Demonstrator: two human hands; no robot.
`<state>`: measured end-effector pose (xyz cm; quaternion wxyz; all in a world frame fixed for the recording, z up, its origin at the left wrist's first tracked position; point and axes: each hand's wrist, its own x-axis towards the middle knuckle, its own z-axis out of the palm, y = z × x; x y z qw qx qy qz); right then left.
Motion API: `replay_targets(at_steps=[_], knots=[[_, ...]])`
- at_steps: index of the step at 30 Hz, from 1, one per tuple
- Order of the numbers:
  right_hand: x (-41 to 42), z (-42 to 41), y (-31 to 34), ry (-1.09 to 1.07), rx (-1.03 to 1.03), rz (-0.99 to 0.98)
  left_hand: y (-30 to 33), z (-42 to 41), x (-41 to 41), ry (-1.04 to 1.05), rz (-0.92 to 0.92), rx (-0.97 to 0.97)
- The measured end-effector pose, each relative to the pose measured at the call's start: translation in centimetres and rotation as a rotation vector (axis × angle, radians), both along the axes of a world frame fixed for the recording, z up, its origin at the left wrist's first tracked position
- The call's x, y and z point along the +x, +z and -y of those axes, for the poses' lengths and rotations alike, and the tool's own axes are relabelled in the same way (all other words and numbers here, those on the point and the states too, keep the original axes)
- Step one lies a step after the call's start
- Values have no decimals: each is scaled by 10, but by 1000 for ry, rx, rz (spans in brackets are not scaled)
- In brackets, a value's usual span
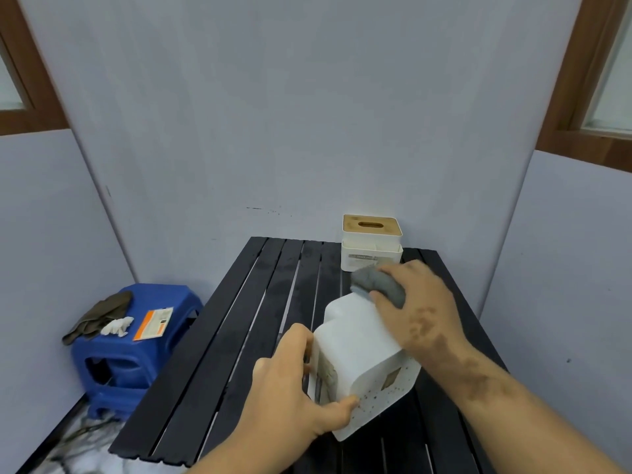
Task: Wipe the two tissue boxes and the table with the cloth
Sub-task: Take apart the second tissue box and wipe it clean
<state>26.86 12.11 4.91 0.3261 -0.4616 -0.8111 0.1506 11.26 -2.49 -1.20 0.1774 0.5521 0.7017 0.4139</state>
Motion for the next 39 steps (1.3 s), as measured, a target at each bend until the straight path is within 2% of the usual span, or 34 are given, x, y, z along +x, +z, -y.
replay_targets(at_steps=[4, 9, 11, 13, 16, 17, 21, 23, 27, 29, 31, 33, 35, 37, 39], knots=[[-5, 31, 1, 306, 24, 32, -1, -1, -2, 1, -1, 20], [33, -6, -4, 24, -75, -140, 1, 0, -1, 10, -1, -8], [30, 9, -8, 38, 9, -114, 2, 0, 0, 11, 18, 0], [18, 40, -8, 202, 126, -72, 3, 0, 0, 15, 40, 22], [17, 54, -7, 402, 185, 37, 4, 1, 1, 0, 46, 31], [22, 44, -8, 387, 193, 30, 4, 1, 1, 3, 49, 21], [55, 5, -15, 129, 39, -211, 4, 1, 1, 9, 40, -11], [50, 14, -19, 80, 70, -191, 4, 2, 2, 7, 53, -7], [19, 63, -15, 358, 180, -68, 7, 4, 2, -9, 95, 36], [18, 63, -12, 426, 247, 23, 9, 4, 3, -20, 98, 49], [31, 40, -15, 339, 187, -33, 9, 3, 2, 5, 82, 34], [48, 12, -19, 160, 100, -164, 6, 2, 2, 17, 67, 12], [51, 7, -20, 34, 74, -176, 4, 1, 3, 13, 73, 11], [34, 28, -19, 65, 144, -134, 6, 1, 5, 16, 105, 40], [15, 59, -13, 244, 182, -100, 7, 1, 7, 7, 147, 65]])
